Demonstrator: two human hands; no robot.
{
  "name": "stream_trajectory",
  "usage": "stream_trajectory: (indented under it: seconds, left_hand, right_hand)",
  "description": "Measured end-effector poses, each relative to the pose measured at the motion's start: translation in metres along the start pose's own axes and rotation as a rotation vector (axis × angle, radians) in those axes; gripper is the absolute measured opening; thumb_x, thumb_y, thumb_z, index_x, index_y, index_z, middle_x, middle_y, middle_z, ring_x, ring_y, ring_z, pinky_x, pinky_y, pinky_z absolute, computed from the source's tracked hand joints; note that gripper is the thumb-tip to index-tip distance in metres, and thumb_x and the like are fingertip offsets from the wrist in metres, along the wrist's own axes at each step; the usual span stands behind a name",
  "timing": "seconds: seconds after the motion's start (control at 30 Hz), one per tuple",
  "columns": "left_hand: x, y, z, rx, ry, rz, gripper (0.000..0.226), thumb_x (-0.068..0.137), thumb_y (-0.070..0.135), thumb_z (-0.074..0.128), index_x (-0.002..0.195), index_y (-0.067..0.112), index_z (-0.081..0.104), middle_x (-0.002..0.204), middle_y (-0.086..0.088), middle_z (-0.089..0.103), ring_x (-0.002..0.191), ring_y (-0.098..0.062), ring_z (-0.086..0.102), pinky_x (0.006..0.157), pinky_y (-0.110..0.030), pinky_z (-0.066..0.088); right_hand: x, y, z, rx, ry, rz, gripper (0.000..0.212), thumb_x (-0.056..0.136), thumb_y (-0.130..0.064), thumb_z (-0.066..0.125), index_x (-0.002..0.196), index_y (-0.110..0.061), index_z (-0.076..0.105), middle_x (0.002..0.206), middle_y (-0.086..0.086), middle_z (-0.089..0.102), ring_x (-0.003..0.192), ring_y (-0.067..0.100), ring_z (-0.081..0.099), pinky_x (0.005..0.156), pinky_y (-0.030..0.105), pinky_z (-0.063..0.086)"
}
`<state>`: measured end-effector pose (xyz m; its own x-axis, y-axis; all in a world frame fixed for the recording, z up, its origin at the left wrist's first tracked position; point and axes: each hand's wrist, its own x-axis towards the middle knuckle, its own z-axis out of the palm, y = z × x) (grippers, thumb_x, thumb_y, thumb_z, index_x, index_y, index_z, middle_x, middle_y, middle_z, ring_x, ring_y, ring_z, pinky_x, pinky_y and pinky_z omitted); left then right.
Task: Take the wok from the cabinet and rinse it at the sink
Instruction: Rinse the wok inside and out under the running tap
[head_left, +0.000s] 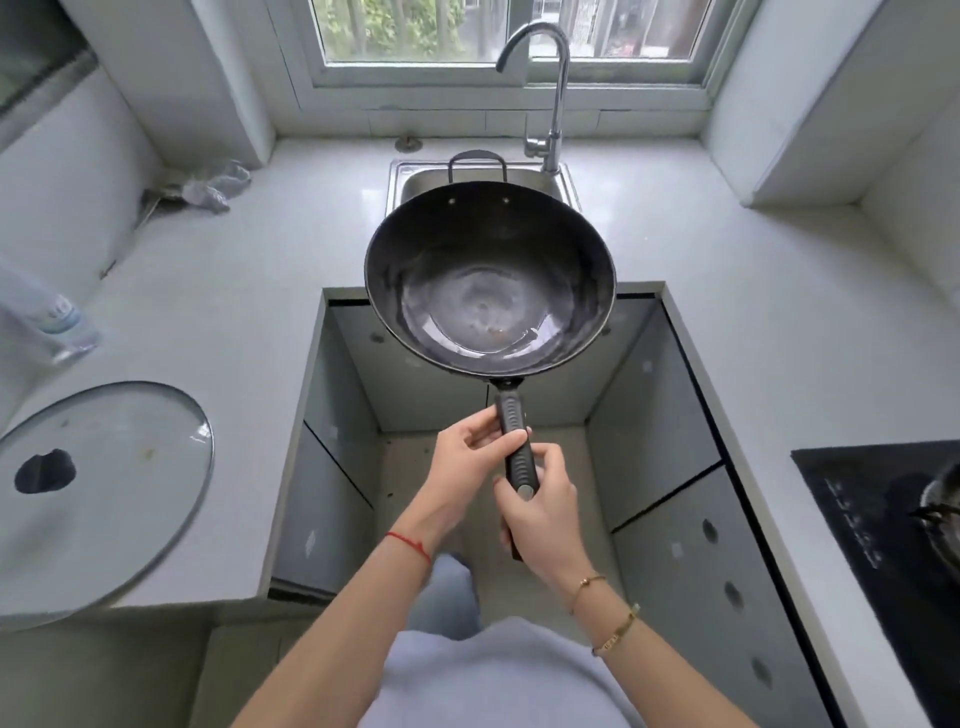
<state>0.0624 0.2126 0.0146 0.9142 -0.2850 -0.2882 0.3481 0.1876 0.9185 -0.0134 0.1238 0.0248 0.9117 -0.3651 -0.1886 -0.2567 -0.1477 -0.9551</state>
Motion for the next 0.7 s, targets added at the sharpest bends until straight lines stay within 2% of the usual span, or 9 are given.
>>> stream_trajectory:
  seconds: [0.1,0.2,0.3,0.4,0.57,0.7]
  left_hand:
    - [0.058,0.008,-0.005,0.003,-0.002,-0.007,0.037,0.083,0.002,0.074,0.119,0.004,0.068,0.105,-0.005,0.076,0.107,-0.022,0.07,0.1,-0.037,0.052]
    - [0.12,0.019,-0.013,0.004,0.005,-0.022,0.038,0.083,0.003,0.074,0.12,0.004,0.067,0.107,-0.006,0.076,0.107,-0.023,0.07,0.1,-0.037,0.052]
    - [0.18,0.037,-0.02,0.021,0.008,-0.05,0.035,0.084,0.003,0.073,0.119,0.005,0.068,0.106,-0.007,0.076,0.106,-0.023,0.071,0.093,-0.031,0.055]
    - [0.236,0.056,-0.029,0.049,0.002,-0.092,0.036,0.086,0.006,0.072,0.121,0.008,0.067,0.106,-0.005,0.076,0.105,-0.02,0.071,0.088,-0.026,0.057]
    - [0.317,0.074,-0.038,0.058,-0.002,-0.153,0.042,0.086,0.007,0.072,0.127,0.007,0.063,0.113,-0.005,0.074,0.108,-0.019,0.07,0.098,-0.037,0.054]
    - [0.367,0.081,-0.038,0.071,0.008,-0.196,0.044,0.087,0.007,0.071,0.13,0.01,0.061,0.116,-0.004,0.073,0.109,-0.018,0.069,0.099,-0.038,0.053]
  right_hand:
    - [0.059,-0.003,0.01,-0.007,-0.014,0.012,0.02,0.088,-0.007,0.064,0.096,-0.011,0.046,0.062,0.011,0.059,0.034,0.021,0.051,0.035,0.024,0.039]
    - [0.12,-0.01,0.023,-0.024,-0.026,0.008,0.019,0.089,-0.011,0.064,0.097,-0.012,0.046,0.066,0.017,0.063,0.036,0.021,0.054,0.037,0.027,0.042]
    - [0.179,-0.023,0.038,-0.014,-0.059,0.027,0.019,0.092,-0.009,0.063,0.101,-0.01,0.046,0.073,0.023,0.064,0.036,0.018,0.053,0.035,0.025,0.043]
    - [0.236,-0.034,0.053,-0.029,-0.079,0.037,0.02,0.093,-0.011,0.063,0.104,-0.011,0.046,0.076,0.022,0.065,0.037,0.017,0.053,0.035,0.025,0.045]
    - [0.318,-0.041,0.071,-0.034,-0.077,0.081,0.022,0.093,-0.014,0.064,0.106,-0.014,0.046,0.078,0.018,0.066,0.039,0.019,0.055,0.038,0.03,0.05]
    - [0.367,-0.041,0.079,-0.03,-0.073,0.12,0.022,0.093,-0.014,0.065,0.106,-0.016,0.047,0.079,0.015,0.066,0.04,0.02,0.056,0.039,0.031,0.052]
